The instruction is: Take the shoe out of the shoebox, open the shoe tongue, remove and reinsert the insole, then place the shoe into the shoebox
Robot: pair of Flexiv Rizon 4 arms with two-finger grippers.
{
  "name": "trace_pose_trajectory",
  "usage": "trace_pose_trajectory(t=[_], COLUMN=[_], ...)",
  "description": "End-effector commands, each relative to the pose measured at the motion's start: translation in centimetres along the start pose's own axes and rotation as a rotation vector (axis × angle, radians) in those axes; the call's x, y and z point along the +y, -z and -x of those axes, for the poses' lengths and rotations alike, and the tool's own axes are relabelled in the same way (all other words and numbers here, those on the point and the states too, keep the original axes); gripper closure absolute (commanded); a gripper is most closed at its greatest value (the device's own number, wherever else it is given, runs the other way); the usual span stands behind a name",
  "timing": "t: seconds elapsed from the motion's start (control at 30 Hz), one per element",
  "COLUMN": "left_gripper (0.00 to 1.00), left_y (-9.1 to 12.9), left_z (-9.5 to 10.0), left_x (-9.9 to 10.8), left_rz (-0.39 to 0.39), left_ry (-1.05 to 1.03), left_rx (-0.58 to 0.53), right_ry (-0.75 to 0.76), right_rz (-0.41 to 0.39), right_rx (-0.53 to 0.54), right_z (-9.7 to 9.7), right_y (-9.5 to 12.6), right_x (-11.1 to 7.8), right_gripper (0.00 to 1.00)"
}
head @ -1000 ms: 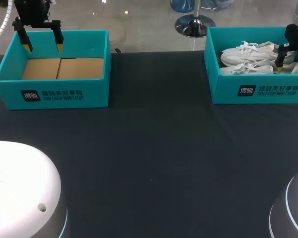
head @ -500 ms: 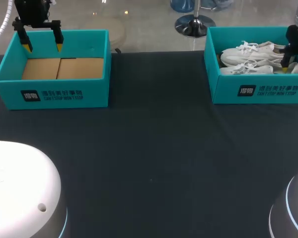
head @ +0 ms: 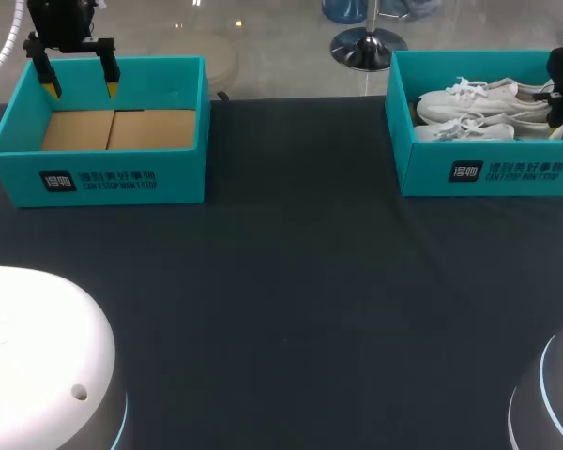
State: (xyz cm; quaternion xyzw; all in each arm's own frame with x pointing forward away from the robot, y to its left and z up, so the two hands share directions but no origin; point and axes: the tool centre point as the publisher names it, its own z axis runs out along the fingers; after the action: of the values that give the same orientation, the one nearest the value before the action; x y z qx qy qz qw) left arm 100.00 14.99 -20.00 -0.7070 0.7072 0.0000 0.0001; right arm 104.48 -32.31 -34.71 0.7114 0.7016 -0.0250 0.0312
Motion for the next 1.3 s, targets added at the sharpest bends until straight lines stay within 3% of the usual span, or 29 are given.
trace_pose_trajectory(t=[0.03, 0.33, 0.73, 1.3], left_gripper=[0.0, 0.0, 0.0, 0.0], left_y=[0.0, 0.0, 0.0, 0.0], left_z=[0.0, 0.0, 0.0, 0.0], left_x=[0.0, 0.0, 0.0, 0.0], left_rz=[0.0, 0.0, 0.0, 0.0], left_ry=[0.0, 0.0, 0.0, 0.0], left_rx=[0.0, 0.0, 0.0, 0.0], right_ry=[-0.005, -0.013, -0.01, 0.049], right_rz=[0.006, 0.026, 0.042, 0.078], right_rx=[-0.004, -0.02, -0.024, -0.044], right_z=[0.0, 0.5, 0.9, 2.1], right_y=[0.2, 1.1, 4.1, 15.1], right_x=[-0.2, -0.2, 0.3, 1.1], right_gripper=[1.0, 1.0, 1.0, 1.0])
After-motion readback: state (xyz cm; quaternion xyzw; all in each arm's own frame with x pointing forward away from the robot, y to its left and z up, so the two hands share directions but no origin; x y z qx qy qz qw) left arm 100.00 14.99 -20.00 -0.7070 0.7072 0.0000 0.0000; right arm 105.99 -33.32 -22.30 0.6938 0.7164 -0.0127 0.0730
